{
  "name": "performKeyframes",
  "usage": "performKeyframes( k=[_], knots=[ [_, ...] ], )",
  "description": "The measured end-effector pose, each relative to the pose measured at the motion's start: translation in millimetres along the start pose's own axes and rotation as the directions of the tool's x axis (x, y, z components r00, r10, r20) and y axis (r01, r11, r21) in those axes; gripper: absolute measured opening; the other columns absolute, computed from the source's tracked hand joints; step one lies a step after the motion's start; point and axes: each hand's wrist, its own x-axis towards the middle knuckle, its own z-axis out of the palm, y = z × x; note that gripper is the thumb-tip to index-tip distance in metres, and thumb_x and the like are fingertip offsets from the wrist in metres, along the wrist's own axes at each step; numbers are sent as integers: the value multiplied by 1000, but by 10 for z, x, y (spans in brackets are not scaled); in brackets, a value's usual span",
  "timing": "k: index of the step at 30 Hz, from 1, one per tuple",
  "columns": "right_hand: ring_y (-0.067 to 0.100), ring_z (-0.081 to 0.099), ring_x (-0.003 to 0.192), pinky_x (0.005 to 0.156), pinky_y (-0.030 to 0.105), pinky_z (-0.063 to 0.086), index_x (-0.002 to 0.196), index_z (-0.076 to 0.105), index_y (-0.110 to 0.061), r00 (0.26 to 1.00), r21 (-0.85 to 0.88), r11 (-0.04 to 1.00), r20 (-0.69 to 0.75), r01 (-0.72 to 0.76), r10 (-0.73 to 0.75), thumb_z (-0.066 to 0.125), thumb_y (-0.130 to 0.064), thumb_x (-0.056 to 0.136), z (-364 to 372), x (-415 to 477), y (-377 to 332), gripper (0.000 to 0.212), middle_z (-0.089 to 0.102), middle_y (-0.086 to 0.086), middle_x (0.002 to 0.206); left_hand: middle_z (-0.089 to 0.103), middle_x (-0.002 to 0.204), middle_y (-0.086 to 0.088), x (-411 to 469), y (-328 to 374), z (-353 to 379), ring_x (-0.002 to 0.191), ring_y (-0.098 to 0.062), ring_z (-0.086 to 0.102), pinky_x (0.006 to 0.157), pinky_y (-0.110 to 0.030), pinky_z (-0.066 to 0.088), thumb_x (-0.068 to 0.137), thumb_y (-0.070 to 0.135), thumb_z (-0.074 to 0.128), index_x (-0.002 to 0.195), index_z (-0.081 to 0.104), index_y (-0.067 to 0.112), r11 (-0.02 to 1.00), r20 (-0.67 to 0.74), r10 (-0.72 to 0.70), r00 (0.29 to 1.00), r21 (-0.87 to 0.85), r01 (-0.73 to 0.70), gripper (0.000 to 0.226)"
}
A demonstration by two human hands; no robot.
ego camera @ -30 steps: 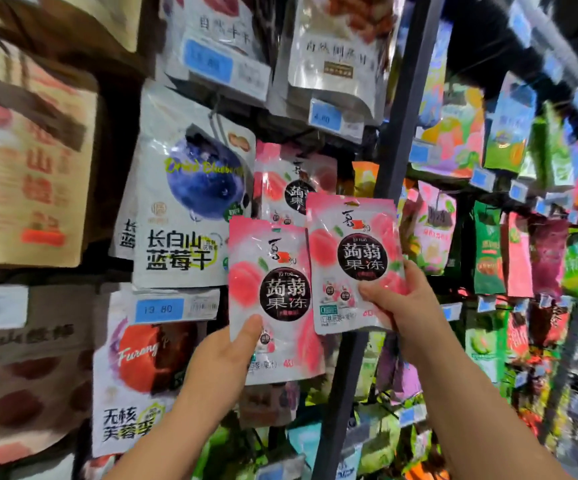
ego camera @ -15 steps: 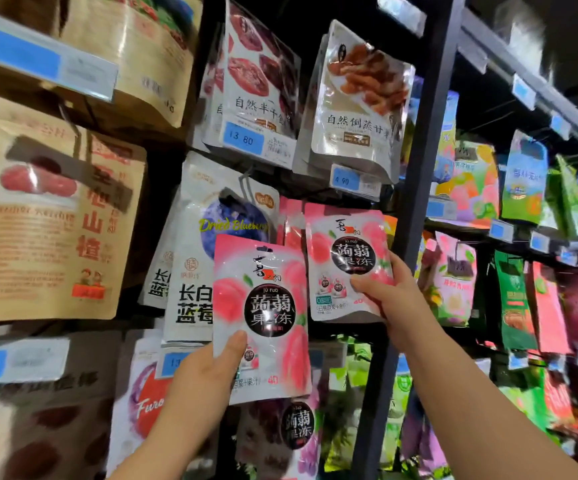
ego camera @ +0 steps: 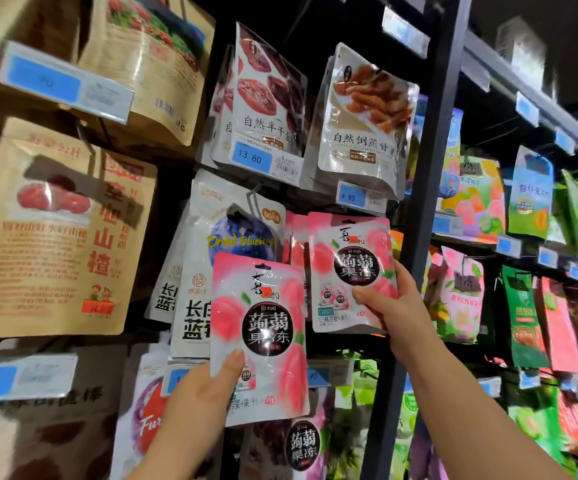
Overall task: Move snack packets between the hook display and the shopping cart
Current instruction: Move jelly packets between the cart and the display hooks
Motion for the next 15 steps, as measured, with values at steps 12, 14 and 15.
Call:
performKeyframes(
  k=[12,14,15],
  knots=[
    [36,71,95,79,52,58,139,46,-27,999,-2,999,27,-45,45,75,5,75,44,85,-94,77,70,14,116,55,74,14,23,-13,-61,70,6,45,56,-5,26,98,42,41,74,54,40,999,0,13,1000,48,-13,27],
    [35,72,93,76,49,60,138,47,-27,997,-12,997,32,-71,72,75,3,76,49,105,-105,75,71,13,113,57,75,17,17,10,-60,72,6,46,57,-4,26,96,41,45,73,56,38,1000,-14,-1,1000,-22,1,26],
    [35,72,92,76,48,60,137,48,-28,996,-28,996,36,-84,84,76,3,76,50,121,-100,74,71,13,112,58,74,15,15,4,-60,70,6,46,55,-4,26,96,41,45,72,58,35,1000,-13,-2,1000,-18,2,27]
  ],
)
